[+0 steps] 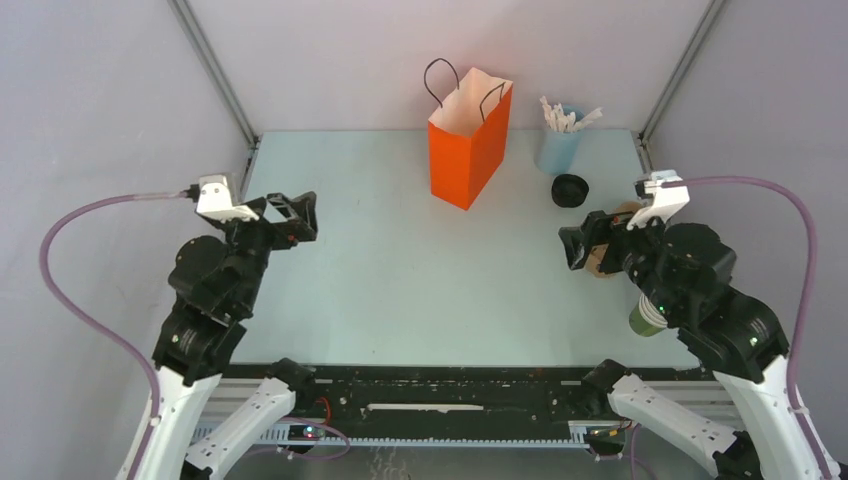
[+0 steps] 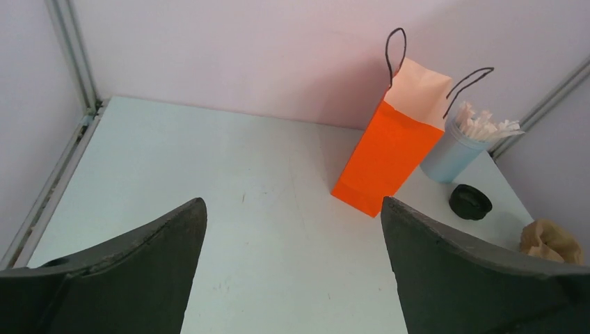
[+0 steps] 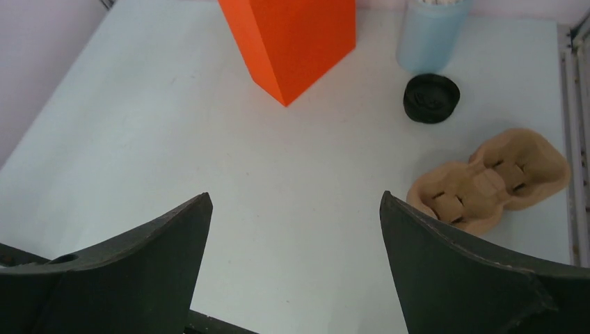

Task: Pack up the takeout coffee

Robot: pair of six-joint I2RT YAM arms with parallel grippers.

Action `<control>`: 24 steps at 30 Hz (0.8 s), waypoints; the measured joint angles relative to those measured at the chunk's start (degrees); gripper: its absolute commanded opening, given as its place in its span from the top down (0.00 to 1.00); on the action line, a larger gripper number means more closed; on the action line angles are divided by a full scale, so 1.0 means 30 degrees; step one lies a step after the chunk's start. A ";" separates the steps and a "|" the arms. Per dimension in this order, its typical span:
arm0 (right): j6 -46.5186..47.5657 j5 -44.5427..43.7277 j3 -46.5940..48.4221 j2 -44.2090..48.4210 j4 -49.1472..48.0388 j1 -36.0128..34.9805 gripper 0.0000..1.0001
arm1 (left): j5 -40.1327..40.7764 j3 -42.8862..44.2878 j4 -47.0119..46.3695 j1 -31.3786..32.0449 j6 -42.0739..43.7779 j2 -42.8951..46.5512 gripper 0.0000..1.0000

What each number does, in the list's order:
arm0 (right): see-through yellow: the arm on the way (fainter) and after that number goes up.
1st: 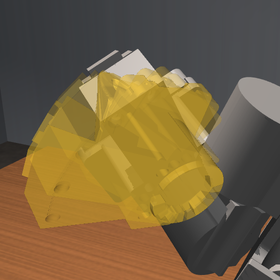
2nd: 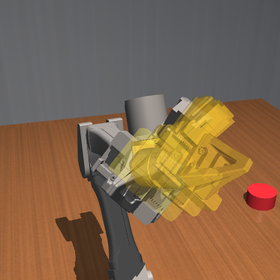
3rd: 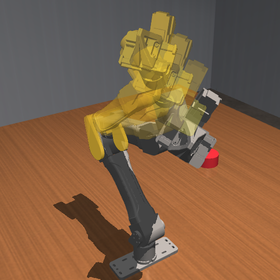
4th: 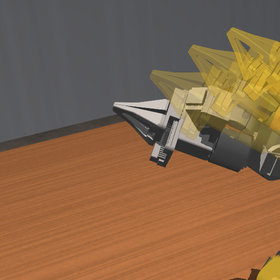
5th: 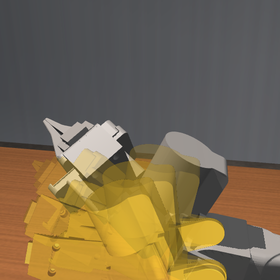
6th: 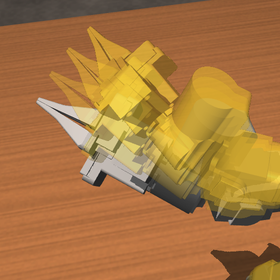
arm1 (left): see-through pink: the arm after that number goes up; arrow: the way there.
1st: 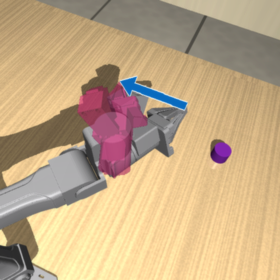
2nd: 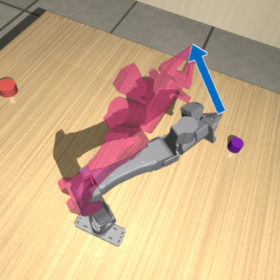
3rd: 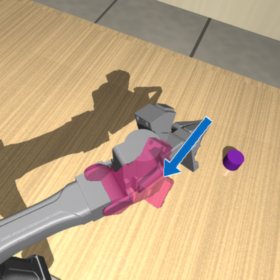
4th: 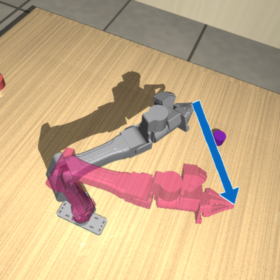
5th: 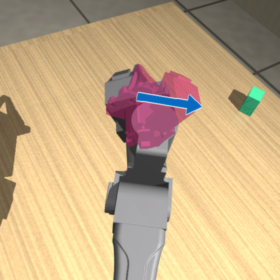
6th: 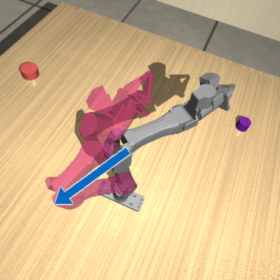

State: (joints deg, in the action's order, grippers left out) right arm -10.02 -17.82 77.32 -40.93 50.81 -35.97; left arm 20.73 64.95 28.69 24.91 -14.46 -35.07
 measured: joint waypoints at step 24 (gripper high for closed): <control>-0.4306 -0.0947 -0.1683 -0.0772 0.4087 1.0025 0.08 | -0.5115 -0.1588 -0.6193 -0.0342 0.0838 -0.1581 0.00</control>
State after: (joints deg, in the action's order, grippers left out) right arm -22.94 -20.67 72.27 -43.24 63.07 -5.89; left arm 5.39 60.18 10.11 23.88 -11.94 -39.81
